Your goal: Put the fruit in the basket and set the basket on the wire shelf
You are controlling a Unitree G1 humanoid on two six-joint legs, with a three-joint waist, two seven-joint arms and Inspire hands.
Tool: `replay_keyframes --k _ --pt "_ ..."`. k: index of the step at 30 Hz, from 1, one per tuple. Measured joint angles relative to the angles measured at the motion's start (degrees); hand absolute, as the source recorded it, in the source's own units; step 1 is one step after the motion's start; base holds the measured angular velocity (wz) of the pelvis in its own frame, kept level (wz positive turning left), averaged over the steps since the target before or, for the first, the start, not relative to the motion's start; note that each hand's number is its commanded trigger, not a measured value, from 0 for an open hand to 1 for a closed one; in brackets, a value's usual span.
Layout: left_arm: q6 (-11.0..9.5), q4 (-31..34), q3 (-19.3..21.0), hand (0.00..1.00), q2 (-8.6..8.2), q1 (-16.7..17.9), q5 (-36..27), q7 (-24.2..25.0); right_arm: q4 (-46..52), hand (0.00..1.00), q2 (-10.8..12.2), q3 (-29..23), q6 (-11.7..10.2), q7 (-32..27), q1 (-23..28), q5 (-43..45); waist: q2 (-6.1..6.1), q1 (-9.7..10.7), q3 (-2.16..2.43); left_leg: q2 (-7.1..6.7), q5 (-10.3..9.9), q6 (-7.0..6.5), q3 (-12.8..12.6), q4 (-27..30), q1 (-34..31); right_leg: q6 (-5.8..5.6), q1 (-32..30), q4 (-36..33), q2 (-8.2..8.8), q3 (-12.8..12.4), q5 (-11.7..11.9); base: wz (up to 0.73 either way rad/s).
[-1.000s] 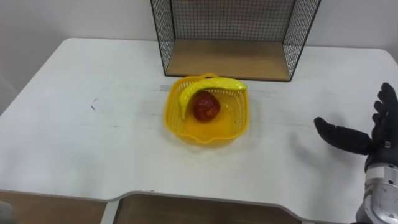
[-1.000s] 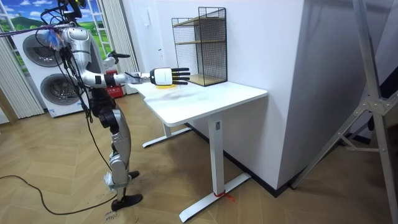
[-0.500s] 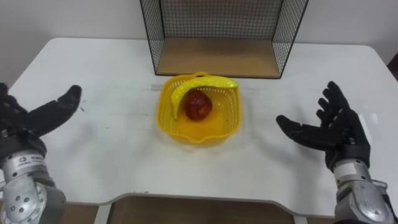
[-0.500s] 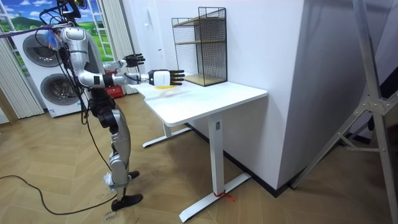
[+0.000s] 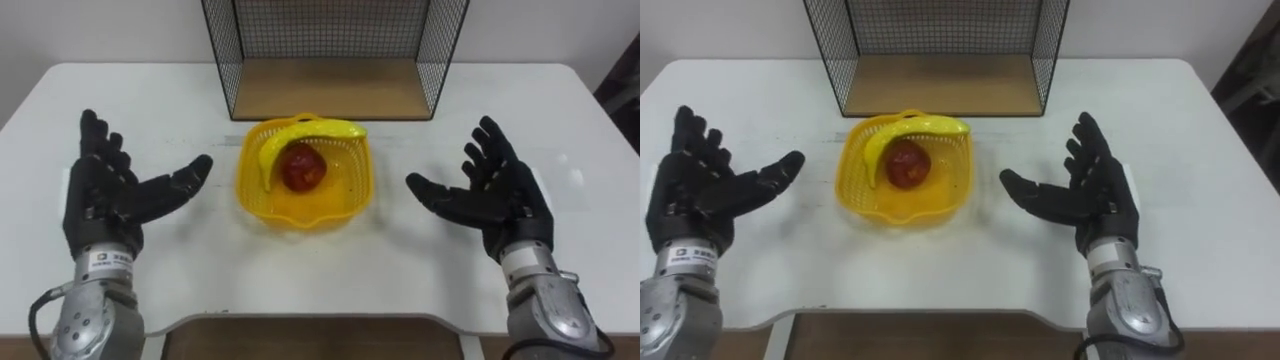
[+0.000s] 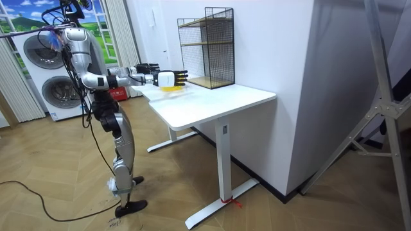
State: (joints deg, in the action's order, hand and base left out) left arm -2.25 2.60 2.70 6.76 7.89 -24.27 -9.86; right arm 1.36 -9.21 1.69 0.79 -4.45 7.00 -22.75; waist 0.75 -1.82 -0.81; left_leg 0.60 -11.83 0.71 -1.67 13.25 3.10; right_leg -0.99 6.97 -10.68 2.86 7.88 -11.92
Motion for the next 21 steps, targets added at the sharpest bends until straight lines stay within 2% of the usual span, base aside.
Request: replay_keyframes --k 5,18,21 --pt "1.06 -2.60 -2.23 0.00 -1.67 -1.17 0.10 2.03 -3.17 0.00 1.37 1.60 0.01 0.19 -0.89 0.01 0.25 -0.06 -0.07 0.07 0.00 0.00 -0.31 0.10 0.05 0.01 -0.19 -0.09 -0.01 -0.22 0.00 -0.02" --pt "2.39 -5.84 -4.12 0.00 -1.80 -2.10 0.12 4.46 -4.86 0.00 2.30 2.18 0.01 1.23 -2.06 -1.68 0.14 0.00 -0.13 0.47 -0.01 0.01 -1.56 0.10 0.62 0.07 -0.18 -0.35 -0.31 -1.55 0.31 -0.05" --pt "2.74 -6.55 -4.12 0.00 -1.81 -2.10 0.11 5.15 -5.53 0.00 2.31 2.31 0.10 1.61 -2.06 -1.55 -0.18 -0.17 -0.32 0.65 -0.02 0.01 -1.59 0.07 0.51 0.08 -0.25 -0.91 -0.48 -1.66 0.32 0.00"
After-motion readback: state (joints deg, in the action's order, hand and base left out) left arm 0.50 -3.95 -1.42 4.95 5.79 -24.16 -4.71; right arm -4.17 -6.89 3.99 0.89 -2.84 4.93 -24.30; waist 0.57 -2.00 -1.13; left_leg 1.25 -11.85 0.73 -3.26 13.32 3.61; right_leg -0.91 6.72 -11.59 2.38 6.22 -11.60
